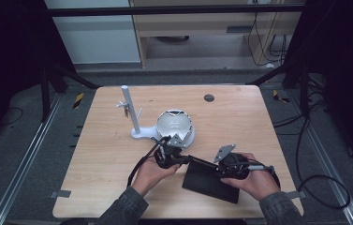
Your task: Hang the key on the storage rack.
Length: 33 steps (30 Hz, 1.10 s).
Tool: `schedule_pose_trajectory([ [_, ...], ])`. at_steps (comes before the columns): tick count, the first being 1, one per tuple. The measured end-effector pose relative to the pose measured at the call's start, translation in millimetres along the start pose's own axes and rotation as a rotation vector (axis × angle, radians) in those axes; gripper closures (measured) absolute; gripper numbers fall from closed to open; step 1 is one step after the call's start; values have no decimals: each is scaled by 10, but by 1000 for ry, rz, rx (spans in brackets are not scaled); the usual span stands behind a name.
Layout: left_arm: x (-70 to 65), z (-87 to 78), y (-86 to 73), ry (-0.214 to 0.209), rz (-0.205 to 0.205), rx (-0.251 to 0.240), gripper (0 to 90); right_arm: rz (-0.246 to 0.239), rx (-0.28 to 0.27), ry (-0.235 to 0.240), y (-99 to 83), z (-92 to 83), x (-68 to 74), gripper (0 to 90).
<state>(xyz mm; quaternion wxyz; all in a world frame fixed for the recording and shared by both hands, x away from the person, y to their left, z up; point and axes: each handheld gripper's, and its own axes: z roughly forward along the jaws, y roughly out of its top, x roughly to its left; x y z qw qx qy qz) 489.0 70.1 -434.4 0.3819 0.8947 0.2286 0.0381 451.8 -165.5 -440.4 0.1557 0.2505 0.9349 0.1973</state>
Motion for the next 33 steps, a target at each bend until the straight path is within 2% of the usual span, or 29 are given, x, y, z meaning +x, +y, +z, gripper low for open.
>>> schedule_pose_trajectory([
  [12,6,-3,4,-5,-1,3,886,-35,48,1,47,92,16,589],
  [15,0,-7,4,-4,-8,-9,879,-48,57,-4,45,105,26,663],
  [17,-6,-13,3,-3,-18,-16,862,-65,56,-16,38,106,31,755],
  [18,-8,-23,4,1,-17,-17,819,-80,48,-36,32,93,35,816],
  [19,-15,-38,4,13,-18,-23,819,-80,48,-36,32,93,35,816],
  [20,-19,-60,3,26,-13,-28,699,-85,37,-42,21,68,29,836],
  [21,-29,-82,2,44,-11,-37,632,-85,33,-46,10,54,31,840],
  [22,-35,-101,1,57,-8,-42,632,-85,33,-46,10,54,31,840],
  [24,-37,-174,-7,88,4,-59,494,-87,11,-53,-18,11,20,842],
  [25,-32,-191,-10,88,4,-68,333,-71,-23,-63,-47,-63,2,843],
  [26,-28,-212,-12,86,9,-76,333,-71,-23,-63,-47,-63,2,843],
  [27,-27,-230,-14,80,16,-86,289,-64,-45,-73,-60,-108,-10,843],
  [28,-28,-248,-13,76,25,-100,203,-53,-89,-86,-81,-208,-40,843],
  [29,-29,-260,-15,73,36,-120,170,-43,-109,-93,-88,-258,-53,843],
  [31,-32,-286,-11,67,59,-144,148,-40,-129,-99,-94,-305,-68,843],
  [33,-33,-305,4,67,51,-163,139,-29,-164,-110,-105,-386,-91,843],
])
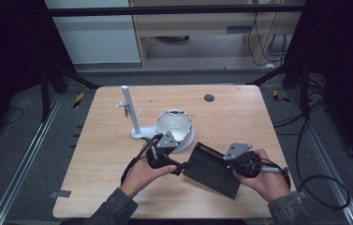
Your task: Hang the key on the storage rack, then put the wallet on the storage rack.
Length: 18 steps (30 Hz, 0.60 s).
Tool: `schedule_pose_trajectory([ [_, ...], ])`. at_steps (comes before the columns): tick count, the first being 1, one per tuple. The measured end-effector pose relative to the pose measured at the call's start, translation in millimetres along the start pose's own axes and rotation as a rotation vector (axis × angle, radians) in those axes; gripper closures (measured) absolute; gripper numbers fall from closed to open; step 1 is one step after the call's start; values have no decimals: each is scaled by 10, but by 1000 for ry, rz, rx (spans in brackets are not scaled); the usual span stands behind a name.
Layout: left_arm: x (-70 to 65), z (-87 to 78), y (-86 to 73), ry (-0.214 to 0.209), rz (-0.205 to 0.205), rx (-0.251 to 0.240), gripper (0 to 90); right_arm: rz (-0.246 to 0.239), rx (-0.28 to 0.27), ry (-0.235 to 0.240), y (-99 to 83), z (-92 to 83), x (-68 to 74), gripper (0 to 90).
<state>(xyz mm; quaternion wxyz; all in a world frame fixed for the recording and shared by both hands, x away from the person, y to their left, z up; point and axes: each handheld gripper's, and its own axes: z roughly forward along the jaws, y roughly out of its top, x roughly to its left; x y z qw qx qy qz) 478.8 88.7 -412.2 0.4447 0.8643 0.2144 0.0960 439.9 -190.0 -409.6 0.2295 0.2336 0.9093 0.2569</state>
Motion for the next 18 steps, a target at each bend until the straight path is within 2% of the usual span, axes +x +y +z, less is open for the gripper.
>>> schedule_pose_trajectory([
  [1,4,-7,10,2,-3,-3,130,8,-28,-12,-1,-60,-30,843],
  [3,16,-18,28,1,-1,-6,129,9,-39,-19,-3,-86,-44,843],
  [11,15,-70,136,-10,22,-17,119,26,-158,-52,-47,-260,-111,843],
  [18,8,-119,275,-16,71,-12,116,55,-254,-68,-60,-400,-156,843],
])
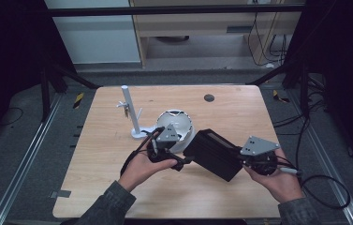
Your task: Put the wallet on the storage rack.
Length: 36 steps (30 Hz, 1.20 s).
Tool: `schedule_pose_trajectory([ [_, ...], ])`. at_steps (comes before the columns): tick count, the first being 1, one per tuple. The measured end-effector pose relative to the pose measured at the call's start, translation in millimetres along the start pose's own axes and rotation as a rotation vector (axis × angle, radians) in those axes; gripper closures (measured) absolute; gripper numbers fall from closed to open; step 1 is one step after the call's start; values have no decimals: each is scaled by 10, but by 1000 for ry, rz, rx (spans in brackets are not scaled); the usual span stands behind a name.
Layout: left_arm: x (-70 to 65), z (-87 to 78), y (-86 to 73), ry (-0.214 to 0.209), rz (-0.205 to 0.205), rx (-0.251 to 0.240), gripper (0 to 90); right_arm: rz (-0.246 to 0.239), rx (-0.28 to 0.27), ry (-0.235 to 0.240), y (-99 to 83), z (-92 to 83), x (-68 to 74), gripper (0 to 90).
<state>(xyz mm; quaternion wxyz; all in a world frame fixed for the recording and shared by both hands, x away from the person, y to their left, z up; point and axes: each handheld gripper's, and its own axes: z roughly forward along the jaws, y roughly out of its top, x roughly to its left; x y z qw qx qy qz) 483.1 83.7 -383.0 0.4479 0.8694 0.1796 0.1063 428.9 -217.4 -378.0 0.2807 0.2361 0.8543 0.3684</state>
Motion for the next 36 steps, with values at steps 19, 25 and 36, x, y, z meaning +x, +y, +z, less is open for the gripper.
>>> schedule_pose_trajectory([
  [19,25,59,283,-32,56,48,116,29,-140,-1,63,-161,-83,843],
  [25,48,148,326,-47,56,51,120,34,-156,5,72,-176,-89,843],
  [36,109,308,372,-110,31,68,253,46,-188,23,69,-166,-87,842],
])
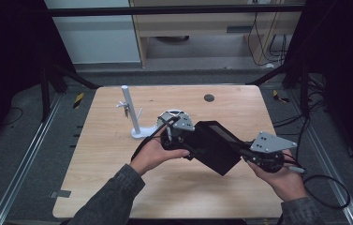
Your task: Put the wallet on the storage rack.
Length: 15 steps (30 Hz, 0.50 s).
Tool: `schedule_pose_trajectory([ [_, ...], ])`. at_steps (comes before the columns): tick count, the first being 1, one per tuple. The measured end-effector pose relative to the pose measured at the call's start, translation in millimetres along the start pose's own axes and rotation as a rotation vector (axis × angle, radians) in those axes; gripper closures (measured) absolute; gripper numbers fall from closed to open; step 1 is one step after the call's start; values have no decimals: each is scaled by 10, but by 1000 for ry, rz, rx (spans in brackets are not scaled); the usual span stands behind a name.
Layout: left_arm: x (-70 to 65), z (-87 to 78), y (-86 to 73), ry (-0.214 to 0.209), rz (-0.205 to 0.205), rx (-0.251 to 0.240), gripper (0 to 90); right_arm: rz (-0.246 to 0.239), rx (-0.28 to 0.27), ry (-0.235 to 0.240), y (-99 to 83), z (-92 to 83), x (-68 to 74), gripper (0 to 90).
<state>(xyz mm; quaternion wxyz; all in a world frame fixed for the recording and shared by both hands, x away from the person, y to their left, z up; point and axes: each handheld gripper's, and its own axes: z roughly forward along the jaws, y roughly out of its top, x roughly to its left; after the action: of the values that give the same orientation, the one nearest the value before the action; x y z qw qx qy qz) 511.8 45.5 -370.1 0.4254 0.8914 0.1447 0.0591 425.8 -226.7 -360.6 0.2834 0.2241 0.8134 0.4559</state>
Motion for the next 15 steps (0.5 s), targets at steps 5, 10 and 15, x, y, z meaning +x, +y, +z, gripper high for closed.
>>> schedule_pose_trajectory([
  [5,2,-14,9,14,5,21,571,-4,15,14,-76,41,29,838],
  [10,-28,-107,9,-9,-32,17,775,0,34,18,-232,98,91,795],
  [15,-69,-182,71,30,-46,45,787,27,61,63,-431,226,227,621],
])
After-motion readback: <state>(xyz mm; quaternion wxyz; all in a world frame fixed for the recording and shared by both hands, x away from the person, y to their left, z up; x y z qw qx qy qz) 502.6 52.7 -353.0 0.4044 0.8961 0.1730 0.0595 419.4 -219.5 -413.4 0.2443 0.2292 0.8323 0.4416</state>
